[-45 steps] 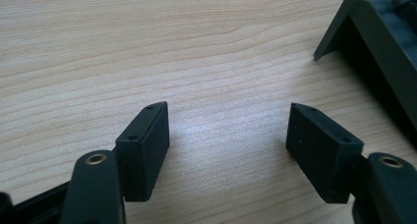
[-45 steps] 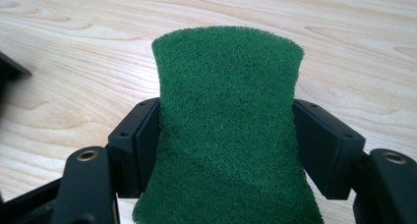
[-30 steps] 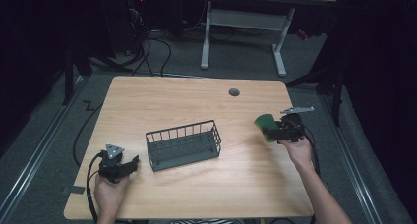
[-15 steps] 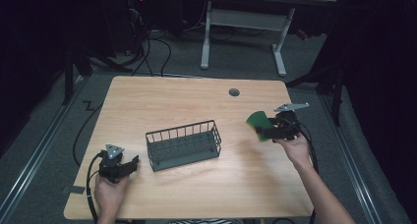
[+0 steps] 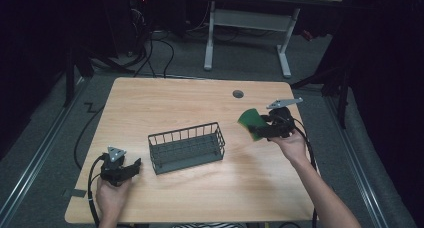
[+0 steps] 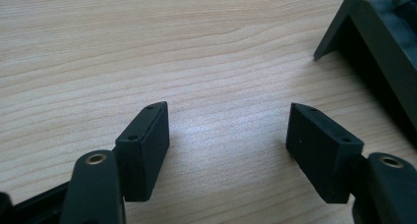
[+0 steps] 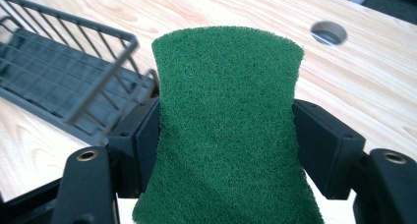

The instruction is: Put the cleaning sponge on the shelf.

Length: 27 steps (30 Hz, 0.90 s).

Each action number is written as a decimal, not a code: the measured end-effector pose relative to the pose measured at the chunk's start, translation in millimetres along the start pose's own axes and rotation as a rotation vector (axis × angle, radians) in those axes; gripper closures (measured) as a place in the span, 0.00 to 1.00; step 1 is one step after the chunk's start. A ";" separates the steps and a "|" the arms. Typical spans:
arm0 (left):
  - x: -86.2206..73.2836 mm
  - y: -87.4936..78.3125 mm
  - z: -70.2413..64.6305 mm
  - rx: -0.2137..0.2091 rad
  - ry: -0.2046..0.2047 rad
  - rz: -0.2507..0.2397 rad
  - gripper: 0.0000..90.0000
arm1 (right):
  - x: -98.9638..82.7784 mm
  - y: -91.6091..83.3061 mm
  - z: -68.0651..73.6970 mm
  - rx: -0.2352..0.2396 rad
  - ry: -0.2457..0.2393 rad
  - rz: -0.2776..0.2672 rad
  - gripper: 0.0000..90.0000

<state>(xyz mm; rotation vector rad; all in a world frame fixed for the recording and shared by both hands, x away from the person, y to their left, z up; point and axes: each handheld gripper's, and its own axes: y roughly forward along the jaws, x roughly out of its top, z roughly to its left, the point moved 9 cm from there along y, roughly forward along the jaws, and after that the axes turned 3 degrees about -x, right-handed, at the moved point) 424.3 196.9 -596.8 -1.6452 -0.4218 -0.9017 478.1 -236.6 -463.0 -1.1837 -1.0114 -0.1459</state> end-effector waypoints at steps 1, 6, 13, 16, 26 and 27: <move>0.0 0.0 0.0 0.000 0.000 0.000 0.37 | 1.9 0.5 1.9 0.003 -0.008 0.001 0.34; 0.0 0.0 0.0 0.000 0.000 0.000 0.37 | 16.1 2.3 16.2 0.025 -0.053 -0.009 0.34; -0.1 -0.1 0.0 -0.002 0.000 0.001 0.37 | 36.8 6.9 37.7 0.068 -0.111 -0.012 0.34; -0.1 -0.1 0.0 -0.002 0.000 0.001 0.37 | 43.9 11.1 46.5 0.088 -0.139 -0.009 0.34; -0.1 -0.1 0.0 -0.002 0.000 0.001 0.37 | 61.3 20.5 75.6 0.145 -0.238 0.004 0.34; -0.1 -0.1 0.0 -0.002 0.000 0.001 0.37 | 63.4 23.9 80.7 0.152 -0.262 0.011 0.34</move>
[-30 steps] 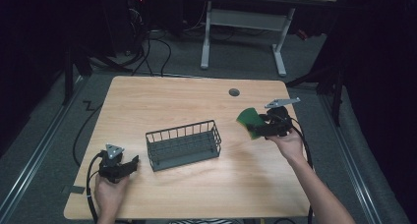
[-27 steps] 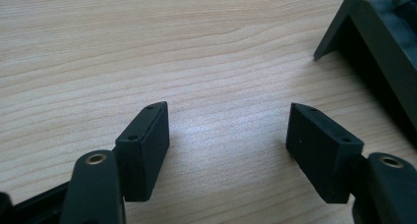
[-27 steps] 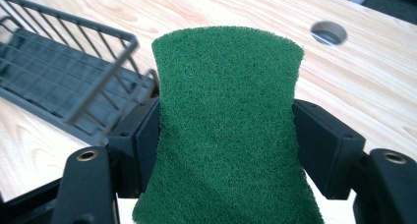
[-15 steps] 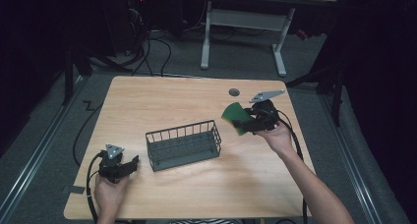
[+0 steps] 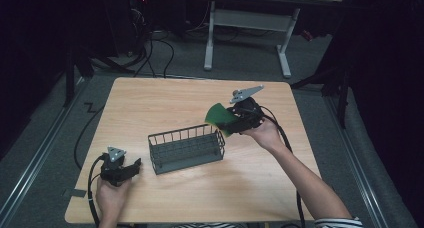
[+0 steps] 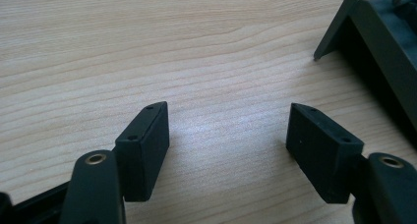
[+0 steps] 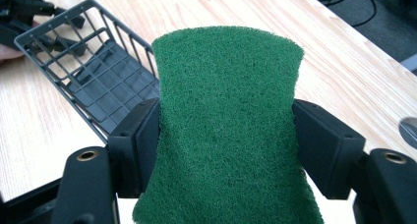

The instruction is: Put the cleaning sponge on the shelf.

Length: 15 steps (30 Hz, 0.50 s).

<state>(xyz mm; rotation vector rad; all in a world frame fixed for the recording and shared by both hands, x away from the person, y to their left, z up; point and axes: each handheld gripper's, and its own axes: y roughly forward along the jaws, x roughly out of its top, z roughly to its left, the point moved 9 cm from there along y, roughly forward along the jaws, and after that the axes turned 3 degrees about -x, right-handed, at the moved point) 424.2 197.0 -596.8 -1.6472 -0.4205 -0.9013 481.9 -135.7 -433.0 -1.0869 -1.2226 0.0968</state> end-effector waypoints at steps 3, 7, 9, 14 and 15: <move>0.0 0.0 0.0 0.000 0.000 0.000 0.37 | 3.1 6.3 4.3 0.013 -0.020 0.015 0.34; 0.0 0.0 0.0 0.000 0.000 0.000 0.37 | 5.1 13.5 7.9 0.031 -0.036 0.024 0.34; 0.0 0.0 0.0 0.000 0.000 0.000 0.37 | 5.4 19.0 9.4 0.036 -0.051 0.036 0.34; 0.0 0.0 0.1 0.000 0.000 0.000 0.37 | 5.3 33.2 12.0 0.047 -0.079 0.062 0.34; 0.0 0.0 0.0 0.000 0.000 0.000 0.37 | 5.5 34.9 12.8 0.051 -0.082 0.065 0.34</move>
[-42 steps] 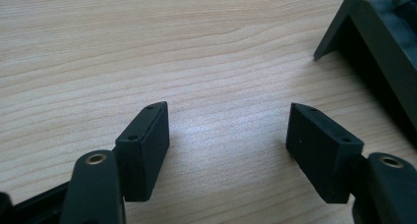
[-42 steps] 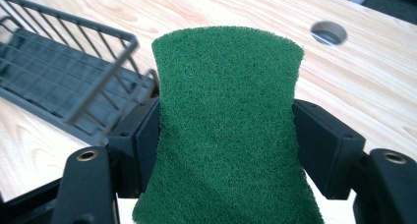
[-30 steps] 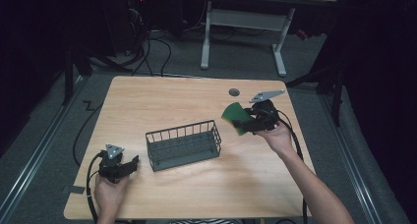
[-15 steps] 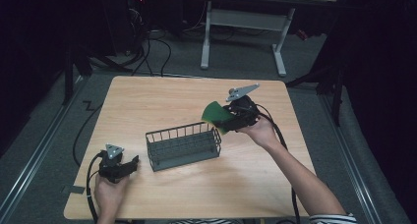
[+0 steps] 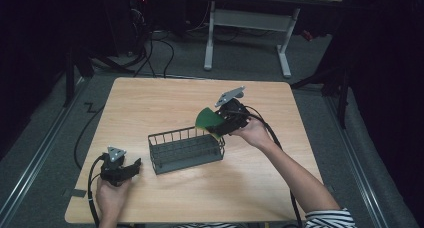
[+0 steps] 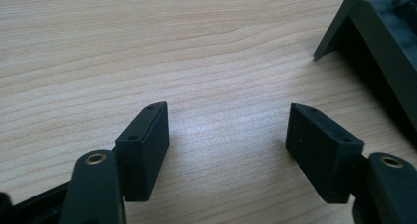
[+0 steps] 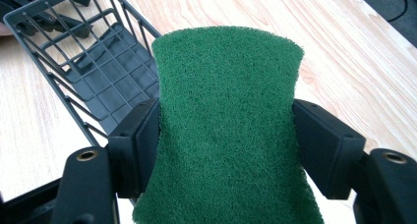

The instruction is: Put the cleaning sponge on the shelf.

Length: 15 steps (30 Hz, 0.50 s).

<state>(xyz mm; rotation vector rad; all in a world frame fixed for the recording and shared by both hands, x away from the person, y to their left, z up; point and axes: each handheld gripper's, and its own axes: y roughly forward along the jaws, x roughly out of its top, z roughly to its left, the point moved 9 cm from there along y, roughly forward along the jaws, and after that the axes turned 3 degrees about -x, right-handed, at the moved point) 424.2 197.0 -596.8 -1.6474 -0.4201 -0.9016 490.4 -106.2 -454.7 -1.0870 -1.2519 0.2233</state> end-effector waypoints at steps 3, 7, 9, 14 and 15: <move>0.0 0.0 0.0 0.000 0.000 0.000 0.37 | 1.4 3.4 2.3 0.005 -0.005 0.001 0.34; 0.0 0.0 0.0 0.000 0.000 0.000 0.37 | 3.2 11.1 8.4 0.019 -0.022 0.014 0.34; 0.0 0.0 0.0 0.000 0.000 0.000 0.37 | 3.3 12.3 9.7 0.021 -0.023 0.018 0.34; 0.0 0.0 0.0 0.000 0.000 0.000 0.37 | 4.9 17.6 14.7 0.031 -0.034 0.026 0.34; 0.0 0.0 0.0 0.000 0.000 0.000 0.37 | 6.2 20.5 17.2 0.030 -0.052 0.032 0.34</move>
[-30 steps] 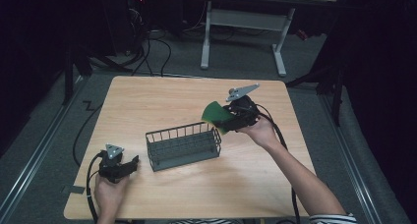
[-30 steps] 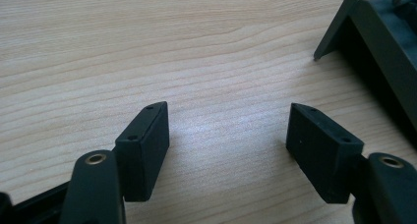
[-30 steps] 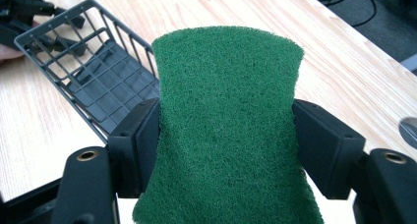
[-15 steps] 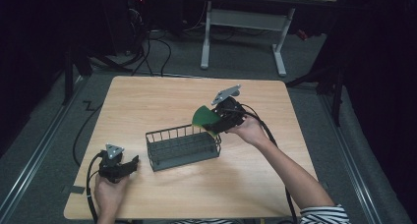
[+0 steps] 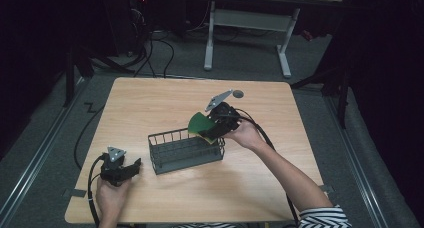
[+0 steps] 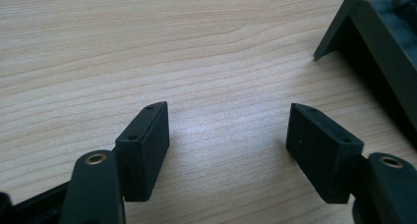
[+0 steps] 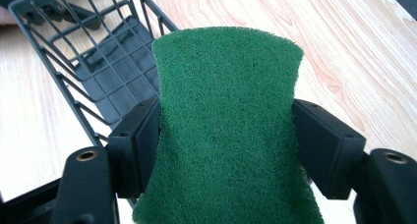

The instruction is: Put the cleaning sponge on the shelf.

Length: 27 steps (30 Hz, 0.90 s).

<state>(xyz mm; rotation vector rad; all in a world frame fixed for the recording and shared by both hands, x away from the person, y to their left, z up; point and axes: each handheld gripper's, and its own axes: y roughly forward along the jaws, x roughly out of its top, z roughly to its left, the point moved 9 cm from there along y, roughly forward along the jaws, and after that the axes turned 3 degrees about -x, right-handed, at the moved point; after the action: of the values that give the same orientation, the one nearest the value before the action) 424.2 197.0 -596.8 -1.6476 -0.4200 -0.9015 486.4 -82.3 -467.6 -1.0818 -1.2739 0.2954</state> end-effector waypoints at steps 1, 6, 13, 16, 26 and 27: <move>0.0 0.0 0.0 0.000 0.000 0.000 0.37 | -0.1 0.9 1.0 -0.002 0.000 0.006 0.34; 0.0 0.0 0.0 0.000 0.000 0.000 0.37 | -0.1 6.1 1.9 -0.004 -0.028 0.027 0.34; 0.1 0.1 -0.1 -0.001 -0.002 -0.001 0.37 | 0.1 13.3 3.1 0.021 -0.007 0.035 0.34; 0.0 0.0 0.0 -0.001 0.000 0.001 0.37 | 1.1 13.8 4.2 0.019 -0.006 0.036 0.34; 0.0 0.0 0.0 0.000 0.000 0.000 0.37 | -4.6 17.1 6.5 -0.020 -0.039 0.057 0.33; 0.0 0.0 0.0 0.000 0.000 0.000 0.37 | -5.2 17.5 6.5 -0.023 -0.041 0.056 0.33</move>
<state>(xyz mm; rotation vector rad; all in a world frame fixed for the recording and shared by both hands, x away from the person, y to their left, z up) 424.2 197.0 -596.8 -1.6478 -0.4200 -0.9015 485.5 -74.0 -485.1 -1.1372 -1.2876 0.3476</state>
